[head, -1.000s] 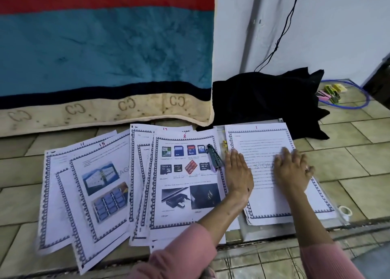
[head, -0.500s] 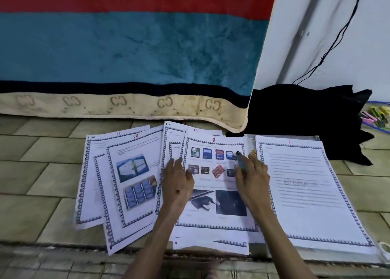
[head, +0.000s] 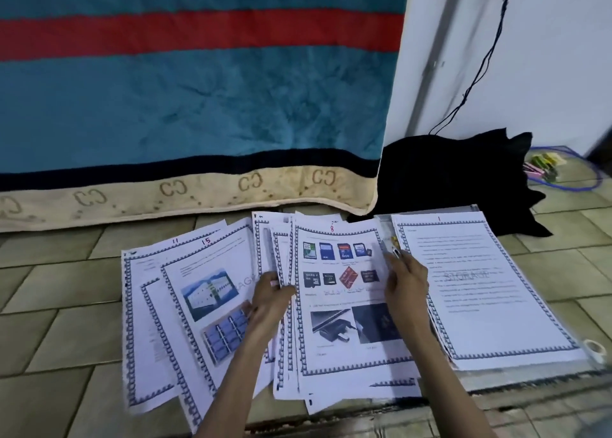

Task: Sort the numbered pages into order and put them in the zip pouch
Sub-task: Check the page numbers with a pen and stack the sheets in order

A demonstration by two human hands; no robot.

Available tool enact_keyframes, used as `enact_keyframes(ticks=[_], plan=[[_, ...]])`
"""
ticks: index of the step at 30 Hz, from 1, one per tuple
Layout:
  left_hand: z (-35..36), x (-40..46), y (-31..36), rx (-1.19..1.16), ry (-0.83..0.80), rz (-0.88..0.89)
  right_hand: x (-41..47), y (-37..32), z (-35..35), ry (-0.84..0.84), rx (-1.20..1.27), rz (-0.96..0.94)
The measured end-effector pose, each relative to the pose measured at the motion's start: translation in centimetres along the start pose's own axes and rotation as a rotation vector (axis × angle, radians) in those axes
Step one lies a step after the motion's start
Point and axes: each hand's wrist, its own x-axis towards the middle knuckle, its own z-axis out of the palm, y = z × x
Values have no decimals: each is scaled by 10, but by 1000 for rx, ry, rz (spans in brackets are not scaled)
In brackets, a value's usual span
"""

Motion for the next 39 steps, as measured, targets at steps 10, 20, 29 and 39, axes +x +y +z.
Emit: enact_keyframes(ticks=[10,20,29,39], plan=[[-14,14,-11,-241,-90,-35,-11,-13,-12,-59,-159,97],[-19,5,-12,315,230,295,-69,-71,38,-470,-88,-262],[-21,-7,8,116,177,234,-68,-76,40,-487,-110,-255],[-112,7,-38,-93,293,94,-77,-93,61,-522,-225,-262]])
